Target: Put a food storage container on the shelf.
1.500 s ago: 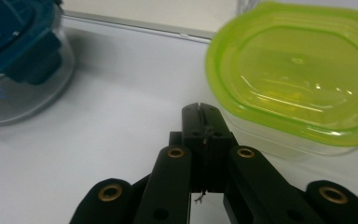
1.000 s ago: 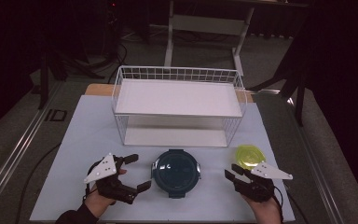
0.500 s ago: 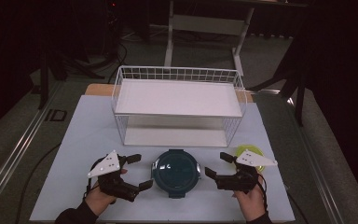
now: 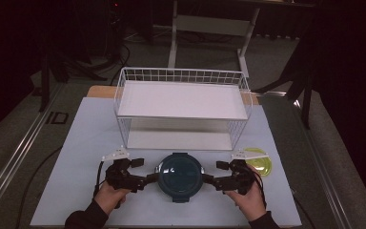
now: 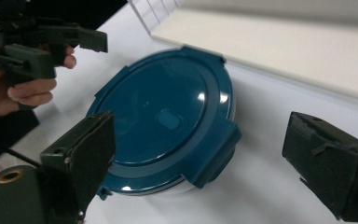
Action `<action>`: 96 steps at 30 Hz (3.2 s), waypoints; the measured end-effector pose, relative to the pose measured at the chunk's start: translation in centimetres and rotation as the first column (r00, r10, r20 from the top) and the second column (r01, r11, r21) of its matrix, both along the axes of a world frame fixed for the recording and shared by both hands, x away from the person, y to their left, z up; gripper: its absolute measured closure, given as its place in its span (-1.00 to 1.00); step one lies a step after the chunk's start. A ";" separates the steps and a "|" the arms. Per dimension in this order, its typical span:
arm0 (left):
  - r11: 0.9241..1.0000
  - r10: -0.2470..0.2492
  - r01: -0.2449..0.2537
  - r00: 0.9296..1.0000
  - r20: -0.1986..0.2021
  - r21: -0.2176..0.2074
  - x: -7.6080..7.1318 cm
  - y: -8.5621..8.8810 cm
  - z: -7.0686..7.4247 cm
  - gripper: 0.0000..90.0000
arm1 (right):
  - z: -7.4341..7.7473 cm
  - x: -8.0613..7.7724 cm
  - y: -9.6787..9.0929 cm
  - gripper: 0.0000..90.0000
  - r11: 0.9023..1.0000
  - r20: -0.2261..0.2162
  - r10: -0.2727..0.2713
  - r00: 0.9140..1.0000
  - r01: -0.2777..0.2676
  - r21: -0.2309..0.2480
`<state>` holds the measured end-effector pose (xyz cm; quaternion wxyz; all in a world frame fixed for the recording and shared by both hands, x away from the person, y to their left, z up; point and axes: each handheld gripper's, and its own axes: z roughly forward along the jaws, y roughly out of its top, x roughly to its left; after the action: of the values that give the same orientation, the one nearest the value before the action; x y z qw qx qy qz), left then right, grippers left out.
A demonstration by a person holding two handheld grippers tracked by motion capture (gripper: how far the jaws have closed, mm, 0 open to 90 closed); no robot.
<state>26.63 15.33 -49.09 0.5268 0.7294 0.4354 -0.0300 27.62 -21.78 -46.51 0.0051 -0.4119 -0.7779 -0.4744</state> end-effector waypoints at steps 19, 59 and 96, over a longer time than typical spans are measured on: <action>0.993 0.024 -0.075 0.889 -0.457 -0.092 1.9 -0.4 -3.0 -0.41 | -3.5 3.8 0.1 -0.19 0.990 -0.580 -0.065 0.812 0.126 0.065; 0.987 -0.031 -0.057 0.850 -0.525 -0.149 1.7 -0.6 -2.4 0.26 | -3.3 3.3 0.2 0.25 0.988 -0.594 -0.017 0.804 0.106 0.116; 0.983 -0.016 -0.050 0.936 -0.351 -0.179 5.7 -0.8 11.8 0.27 | 10.1 6.0 -0.4 0.26 0.971 -0.375 -0.022 0.927 0.109 0.213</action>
<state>32.36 14.50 -37.25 0.5064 0.6563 0.5240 -0.1954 33.63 -22.16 -36.40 0.1833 -0.5164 -0.6886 -0.4750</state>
